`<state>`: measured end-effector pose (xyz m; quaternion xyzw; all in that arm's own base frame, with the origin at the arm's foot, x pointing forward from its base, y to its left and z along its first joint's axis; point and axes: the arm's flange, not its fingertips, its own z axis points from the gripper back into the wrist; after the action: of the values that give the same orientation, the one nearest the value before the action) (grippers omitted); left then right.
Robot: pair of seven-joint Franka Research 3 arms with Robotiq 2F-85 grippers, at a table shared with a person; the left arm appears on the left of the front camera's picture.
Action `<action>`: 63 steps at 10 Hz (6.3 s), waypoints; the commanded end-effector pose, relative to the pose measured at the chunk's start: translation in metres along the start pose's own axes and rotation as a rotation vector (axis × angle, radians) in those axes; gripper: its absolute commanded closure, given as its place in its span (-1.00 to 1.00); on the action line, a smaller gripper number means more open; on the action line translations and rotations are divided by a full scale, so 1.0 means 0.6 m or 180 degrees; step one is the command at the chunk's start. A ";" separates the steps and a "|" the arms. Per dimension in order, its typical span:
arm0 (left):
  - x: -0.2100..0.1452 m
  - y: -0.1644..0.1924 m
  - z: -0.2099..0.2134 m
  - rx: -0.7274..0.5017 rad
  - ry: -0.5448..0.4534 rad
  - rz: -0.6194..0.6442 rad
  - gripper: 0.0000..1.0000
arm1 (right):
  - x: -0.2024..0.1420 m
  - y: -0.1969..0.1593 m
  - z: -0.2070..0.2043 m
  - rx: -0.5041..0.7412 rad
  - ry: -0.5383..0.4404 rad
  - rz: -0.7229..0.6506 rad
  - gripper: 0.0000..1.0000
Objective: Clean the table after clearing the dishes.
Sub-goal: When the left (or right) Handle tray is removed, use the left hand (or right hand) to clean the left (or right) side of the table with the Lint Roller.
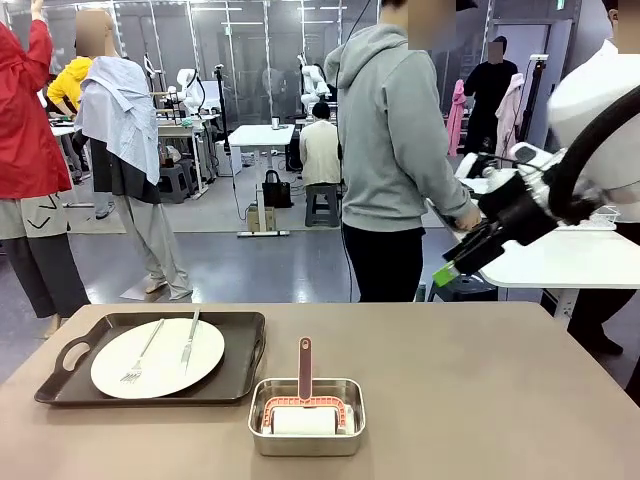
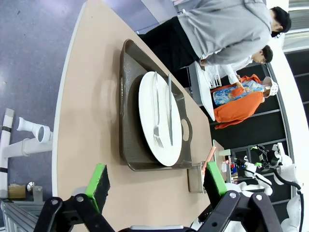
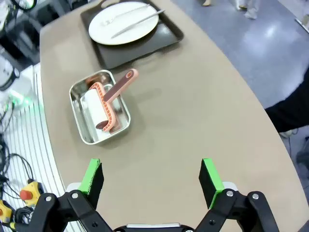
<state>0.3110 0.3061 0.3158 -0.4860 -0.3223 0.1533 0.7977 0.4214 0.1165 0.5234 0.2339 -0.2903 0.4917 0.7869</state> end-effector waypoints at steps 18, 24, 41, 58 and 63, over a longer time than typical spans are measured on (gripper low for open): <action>-0.003 0.001 0.004 0.0008 0.0018 0.0000 -1.00 | 0.281 0.053 -0.186 0.0782 0.1836 0.2453 -1.00; -0.003 0.001 0.004 0.0008 0.0018 0.0000 -1.00 | 0.346 0.103 -0.386 0.1084 0.2240 0.1909 -1.00; -0.003 0.001 0.004 0.0008 0.0018 0.0000 -1.00 | 0.280 -0.028 -0.529 0.2119 0.2243 0.1090 -1.00; -0.003 0.001 0.004 0.0008 0.0018 0.0000 -1.00 | 0.240 -0.038 -0.594 0.2541 0.2594 0.0872 1.00; -0.003 0.001 0.004 0.0008 0.0018 0.0000 -1.00 | 0.249 0.007 -0.553 0.2318 0.2663 0.0649 1.00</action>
<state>0.3119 0.3052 0.3156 -0.4865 -0.3214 0.1524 0.7980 0.5569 0.4286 0.3728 0.2570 0.2143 0.7032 0.6274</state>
